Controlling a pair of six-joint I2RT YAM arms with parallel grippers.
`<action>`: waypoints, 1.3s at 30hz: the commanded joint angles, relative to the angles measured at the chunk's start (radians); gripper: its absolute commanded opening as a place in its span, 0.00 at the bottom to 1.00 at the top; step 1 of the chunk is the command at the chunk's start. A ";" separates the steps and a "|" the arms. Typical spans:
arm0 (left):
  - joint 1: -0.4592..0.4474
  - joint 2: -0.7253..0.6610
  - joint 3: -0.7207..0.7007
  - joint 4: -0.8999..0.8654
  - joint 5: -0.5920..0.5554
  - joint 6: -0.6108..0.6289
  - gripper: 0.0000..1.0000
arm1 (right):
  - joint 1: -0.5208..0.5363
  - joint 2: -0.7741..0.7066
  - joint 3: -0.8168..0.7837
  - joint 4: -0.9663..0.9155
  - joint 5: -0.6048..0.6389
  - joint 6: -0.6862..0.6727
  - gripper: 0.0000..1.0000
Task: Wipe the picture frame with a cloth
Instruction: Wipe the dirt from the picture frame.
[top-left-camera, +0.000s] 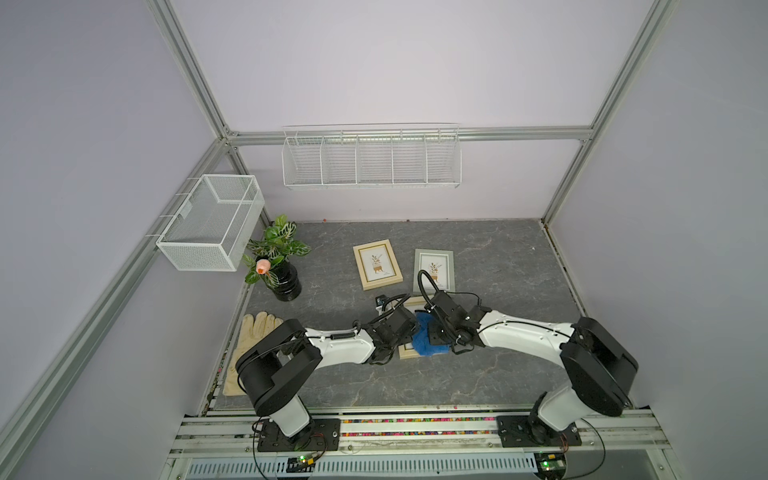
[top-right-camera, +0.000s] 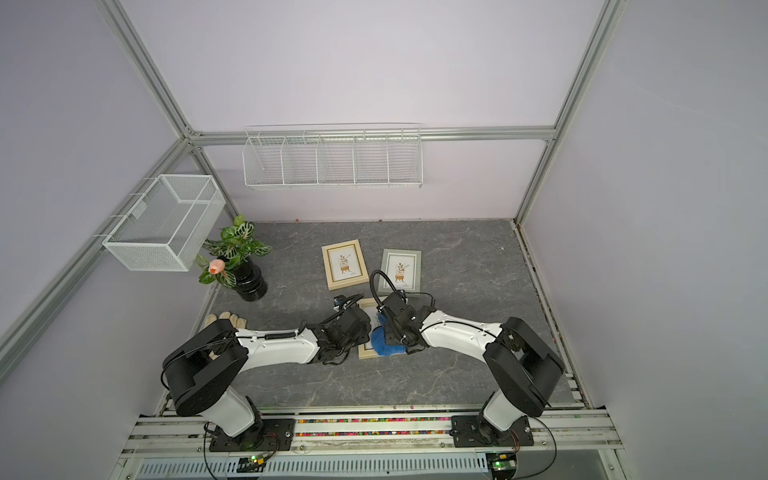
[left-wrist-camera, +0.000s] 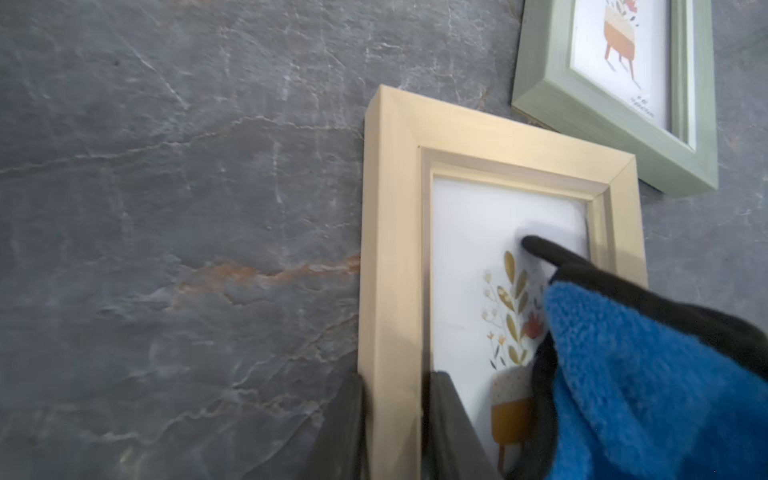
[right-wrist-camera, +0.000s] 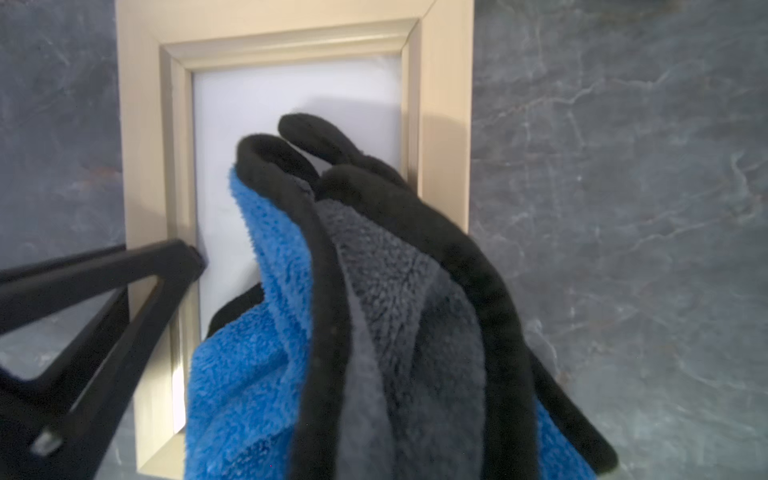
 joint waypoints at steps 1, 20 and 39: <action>-0.004 0.063 -0.029 -0.107 0.064 0.002 0.12 | -0.044 0.098 0.009 -0.050 -0.058 -0.017 0.07; -0.005 0.081 -0.017 -0.088 0.090 0.021 0.12 | -0.027 0.103 -0.088 0.047 -0.150 -0.002 0.07; -0.004 0.074 -0.023 -0.082 0.089 0.024 0.12 | -0.035 0.131 -0.027 0.008 -0.112 -0.037 0.07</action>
